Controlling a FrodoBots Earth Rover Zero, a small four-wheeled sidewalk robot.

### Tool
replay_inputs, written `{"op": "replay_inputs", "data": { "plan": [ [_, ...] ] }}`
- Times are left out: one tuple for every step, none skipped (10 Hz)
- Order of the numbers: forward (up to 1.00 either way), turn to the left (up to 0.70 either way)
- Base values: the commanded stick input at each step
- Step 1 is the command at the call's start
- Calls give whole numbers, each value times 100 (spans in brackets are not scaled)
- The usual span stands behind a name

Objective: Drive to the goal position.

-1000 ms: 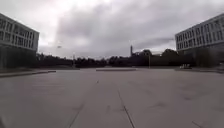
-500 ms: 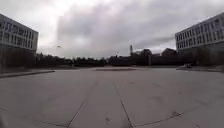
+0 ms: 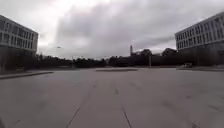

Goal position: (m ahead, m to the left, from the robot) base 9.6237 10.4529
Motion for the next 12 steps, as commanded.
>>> {"op": "replay_inputs", "data": {
  "plan": [
    [70, 0],
    [70, 0],
    [70, 0],
    [70, 0],
    [70, 0],
    [70, 0],
    [70, 0],
    [70, 0],
    [70, 0],
    [70, 0],
    [70, 0],
    [70, 0]
  ]
}}
